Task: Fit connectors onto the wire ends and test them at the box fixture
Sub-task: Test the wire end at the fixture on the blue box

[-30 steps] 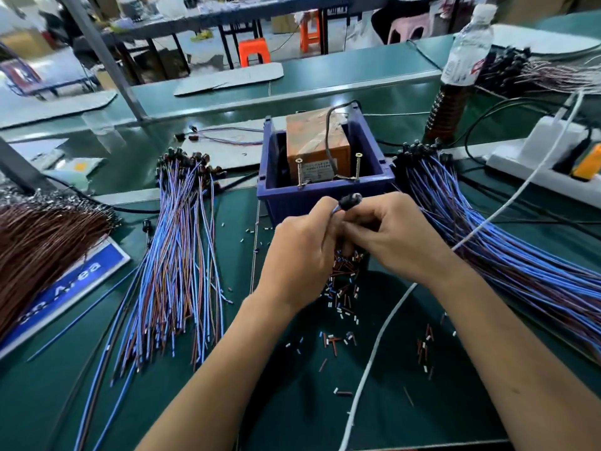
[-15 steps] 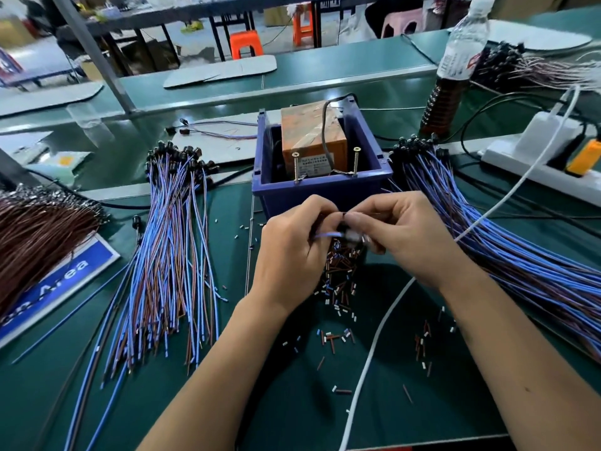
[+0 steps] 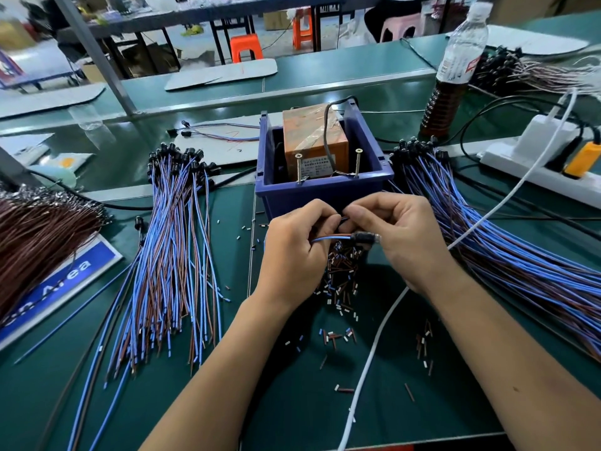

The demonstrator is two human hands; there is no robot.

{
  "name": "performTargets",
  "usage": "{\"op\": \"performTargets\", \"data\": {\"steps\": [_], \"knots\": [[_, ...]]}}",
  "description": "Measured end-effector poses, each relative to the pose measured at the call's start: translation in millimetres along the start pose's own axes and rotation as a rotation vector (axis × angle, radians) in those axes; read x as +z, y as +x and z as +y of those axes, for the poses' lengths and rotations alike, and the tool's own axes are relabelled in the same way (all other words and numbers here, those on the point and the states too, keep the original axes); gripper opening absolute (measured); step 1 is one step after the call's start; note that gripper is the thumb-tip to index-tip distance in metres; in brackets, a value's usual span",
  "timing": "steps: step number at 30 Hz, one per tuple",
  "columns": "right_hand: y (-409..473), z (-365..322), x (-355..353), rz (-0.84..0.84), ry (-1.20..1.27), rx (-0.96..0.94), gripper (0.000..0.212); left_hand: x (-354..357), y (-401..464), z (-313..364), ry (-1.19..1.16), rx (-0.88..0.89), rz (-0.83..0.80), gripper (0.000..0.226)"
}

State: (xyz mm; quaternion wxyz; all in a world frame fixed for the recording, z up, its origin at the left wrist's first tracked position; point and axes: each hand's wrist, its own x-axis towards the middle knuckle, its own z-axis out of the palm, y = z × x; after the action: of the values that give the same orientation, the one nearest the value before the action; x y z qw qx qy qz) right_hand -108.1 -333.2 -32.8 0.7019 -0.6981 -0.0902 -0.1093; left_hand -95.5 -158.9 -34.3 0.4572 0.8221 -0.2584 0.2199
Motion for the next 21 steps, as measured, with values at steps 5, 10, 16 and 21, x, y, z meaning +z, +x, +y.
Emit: {"op": "performTargets", "data": {"steps": [5, 10, 16, 21], "knots": [[1.4, -1.2, 0.0, 0.034, 0.074, 0.131, 0.039, 0.2, 0.5, 0.7, -0.037, -0.055, 0.048, 0.020], [-0.1, -1.4, -1.5, 0.001, 0.011, 0.044, 0.025, 1.2, -0.7, 2.1, -0.061, -0.103, 0.045, 0.023], [1.3, 2.7, -3.5, 0.038, -0.097, -0.037, 0.015, 0.6, -1.3, 3.6, -0.077, -0.113, 0.033, 0.024], [1.2, 2.6, -5.3, 0.119, -0.116, -0.090, 0.007, -2.4, 0.0, 0.6, -0.123, -0.155, 0.113, 0.026]]}}
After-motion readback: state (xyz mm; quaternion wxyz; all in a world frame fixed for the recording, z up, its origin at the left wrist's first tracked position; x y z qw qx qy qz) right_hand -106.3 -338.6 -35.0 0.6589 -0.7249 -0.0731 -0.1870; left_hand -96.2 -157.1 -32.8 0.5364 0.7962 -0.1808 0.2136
